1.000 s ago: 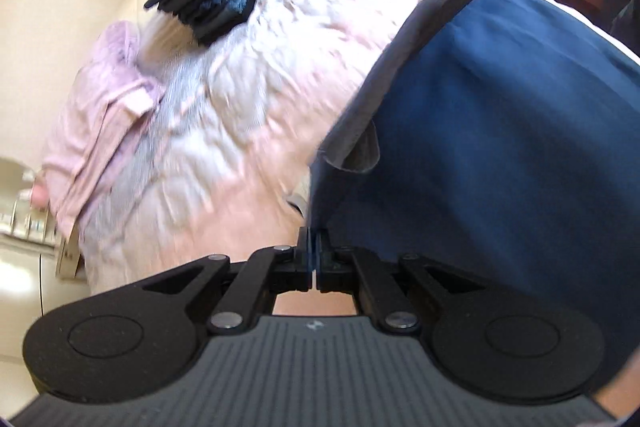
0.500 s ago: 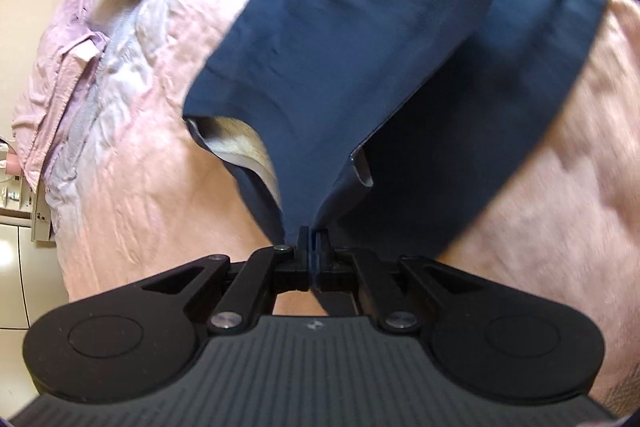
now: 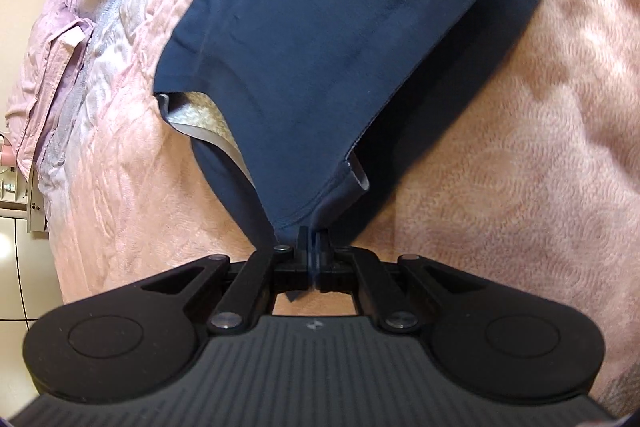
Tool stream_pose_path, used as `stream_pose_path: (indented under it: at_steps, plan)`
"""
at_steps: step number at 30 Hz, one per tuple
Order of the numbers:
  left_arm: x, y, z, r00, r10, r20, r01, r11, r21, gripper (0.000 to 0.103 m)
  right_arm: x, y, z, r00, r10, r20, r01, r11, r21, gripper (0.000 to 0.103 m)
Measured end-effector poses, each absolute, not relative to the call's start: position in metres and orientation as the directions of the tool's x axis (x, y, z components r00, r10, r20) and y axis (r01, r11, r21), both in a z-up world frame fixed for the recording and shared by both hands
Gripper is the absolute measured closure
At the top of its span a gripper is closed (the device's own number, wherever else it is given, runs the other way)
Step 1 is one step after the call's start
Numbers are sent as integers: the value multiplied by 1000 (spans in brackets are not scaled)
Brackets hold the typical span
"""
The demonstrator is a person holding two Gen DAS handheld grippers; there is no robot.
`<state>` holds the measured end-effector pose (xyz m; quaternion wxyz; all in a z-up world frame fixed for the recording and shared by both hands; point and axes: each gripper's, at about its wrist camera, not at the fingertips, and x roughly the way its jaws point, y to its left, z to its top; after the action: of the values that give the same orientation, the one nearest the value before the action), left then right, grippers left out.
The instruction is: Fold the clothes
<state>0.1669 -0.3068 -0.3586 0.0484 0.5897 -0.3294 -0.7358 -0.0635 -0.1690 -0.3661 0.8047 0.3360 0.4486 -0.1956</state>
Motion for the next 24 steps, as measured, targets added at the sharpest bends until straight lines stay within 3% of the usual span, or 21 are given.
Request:
stream_pose_path:
  at_steps: [10, 14, 18, 22, 24]
  plan:
    - [177, -298, -391, -247, -480, -842, -276, -798, 536, 103, -66, -164, -409, 488, -55, -871, 650, 689, 321, 101]
    - [185, -292, -364, -226, -479, -848, -118, -851, 512, 100, -75, -150, -401, 480, -19, -877, 646, 684, 339, 71]
    - [178, -275, -324, -260, -466, -846, 71, -883, 465, 97, -102, -142, -378, 467, -42, -883, 689, 643, 334, 67]
    - [140, -244, -301, -324, -419, -848, 164, -908, 386, 97, -145, -149, -353, 449, -152, -880, 786, 536, 308, 63]
    - [118, -226, -295, -352, -389, -852, 233, -917, 323, 91, -169, -161, -346, 410, -214, -887, 840, 468, 275, 62]
